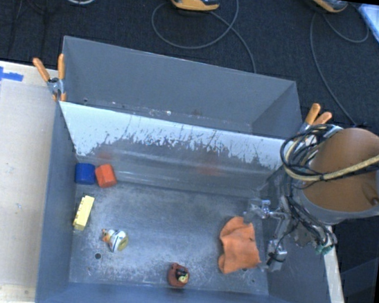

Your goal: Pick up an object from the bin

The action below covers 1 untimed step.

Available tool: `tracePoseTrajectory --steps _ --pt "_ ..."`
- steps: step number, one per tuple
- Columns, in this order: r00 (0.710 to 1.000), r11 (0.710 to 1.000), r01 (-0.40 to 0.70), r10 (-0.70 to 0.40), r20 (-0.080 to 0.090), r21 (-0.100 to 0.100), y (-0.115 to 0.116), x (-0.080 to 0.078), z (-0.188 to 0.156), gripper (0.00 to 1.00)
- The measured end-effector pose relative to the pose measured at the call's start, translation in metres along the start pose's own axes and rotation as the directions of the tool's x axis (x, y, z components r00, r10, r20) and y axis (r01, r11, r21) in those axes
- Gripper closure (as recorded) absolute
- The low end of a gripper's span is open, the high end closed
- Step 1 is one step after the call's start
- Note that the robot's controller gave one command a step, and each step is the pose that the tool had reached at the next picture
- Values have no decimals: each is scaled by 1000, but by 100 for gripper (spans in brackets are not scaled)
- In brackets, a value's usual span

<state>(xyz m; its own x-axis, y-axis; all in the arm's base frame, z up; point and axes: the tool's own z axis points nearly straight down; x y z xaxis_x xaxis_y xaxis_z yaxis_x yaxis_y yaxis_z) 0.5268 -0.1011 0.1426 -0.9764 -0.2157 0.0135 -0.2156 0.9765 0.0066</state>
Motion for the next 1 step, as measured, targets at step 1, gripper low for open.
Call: tracePoseTrajectory --steps 1 --pt "998 998 -59 59 25 9 1 -27 -1 0"
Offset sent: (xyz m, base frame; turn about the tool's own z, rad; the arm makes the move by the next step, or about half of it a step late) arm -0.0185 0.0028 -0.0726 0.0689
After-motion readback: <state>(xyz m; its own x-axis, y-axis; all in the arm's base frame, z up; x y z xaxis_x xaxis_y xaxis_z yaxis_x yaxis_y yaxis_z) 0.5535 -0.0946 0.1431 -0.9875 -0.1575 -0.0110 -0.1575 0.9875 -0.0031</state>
